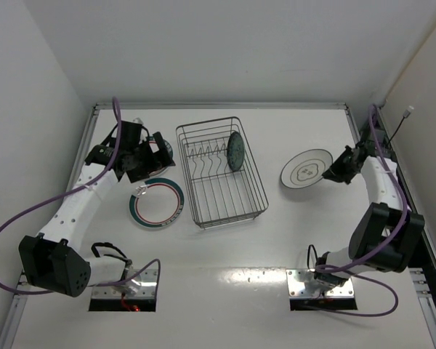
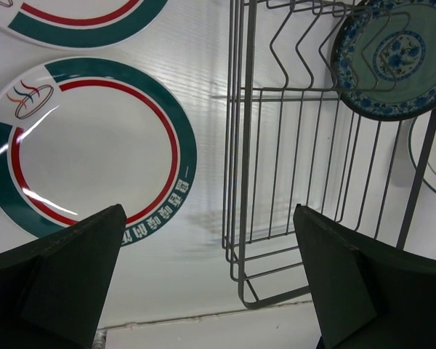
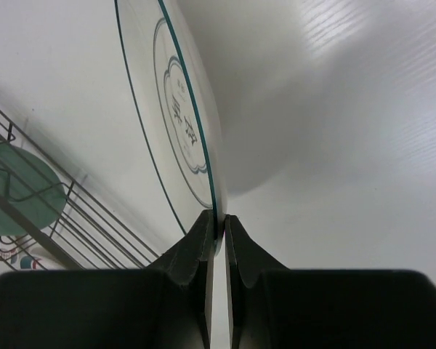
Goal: Load the plates into the dish rack
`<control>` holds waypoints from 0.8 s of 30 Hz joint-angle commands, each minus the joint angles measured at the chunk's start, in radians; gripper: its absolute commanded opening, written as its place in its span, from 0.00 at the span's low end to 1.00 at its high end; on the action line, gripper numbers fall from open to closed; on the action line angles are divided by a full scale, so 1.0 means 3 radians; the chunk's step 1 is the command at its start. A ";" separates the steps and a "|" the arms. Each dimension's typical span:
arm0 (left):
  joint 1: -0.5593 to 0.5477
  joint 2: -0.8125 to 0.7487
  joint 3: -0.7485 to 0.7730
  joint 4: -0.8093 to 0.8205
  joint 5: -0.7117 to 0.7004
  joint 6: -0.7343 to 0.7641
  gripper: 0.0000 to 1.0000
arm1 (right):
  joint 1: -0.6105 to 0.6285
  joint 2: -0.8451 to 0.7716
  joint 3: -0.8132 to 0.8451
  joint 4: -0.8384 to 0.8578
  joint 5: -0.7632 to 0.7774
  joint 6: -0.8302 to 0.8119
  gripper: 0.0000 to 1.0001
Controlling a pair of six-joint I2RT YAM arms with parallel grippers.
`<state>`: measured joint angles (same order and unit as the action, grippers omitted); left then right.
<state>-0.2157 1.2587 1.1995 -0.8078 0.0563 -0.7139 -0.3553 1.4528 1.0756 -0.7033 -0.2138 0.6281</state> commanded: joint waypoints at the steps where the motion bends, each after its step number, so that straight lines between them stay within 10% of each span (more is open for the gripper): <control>1: 0.0029 -0.0028 0.0133 -0.0028 0.0022 0.0043 1.00 | 0.0110 -0.0057 0.0132 0.0176 -0.0065 0.0115 0.00; 13: 0.0029 -0.0059 0.0133 -0.0094 -0.0039 0.0074 1.00 | 0.0514 -0.0026 0.0944 0.0059 0.0216 0.0049 0.00; 24: 0.0029 -0.0028 0.0169 -0.0094 -0.0075 0.0104 1.00 | 0.2104 0.0152 0.1911 0.0227 0.1539 -0.0293 0.00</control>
<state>-0.2153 1.2591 1.2091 -0.8375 0.0376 -0.6918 0.1898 1.4754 1.5646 -0.6949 0.0956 0.5949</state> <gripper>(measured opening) 1.000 0.041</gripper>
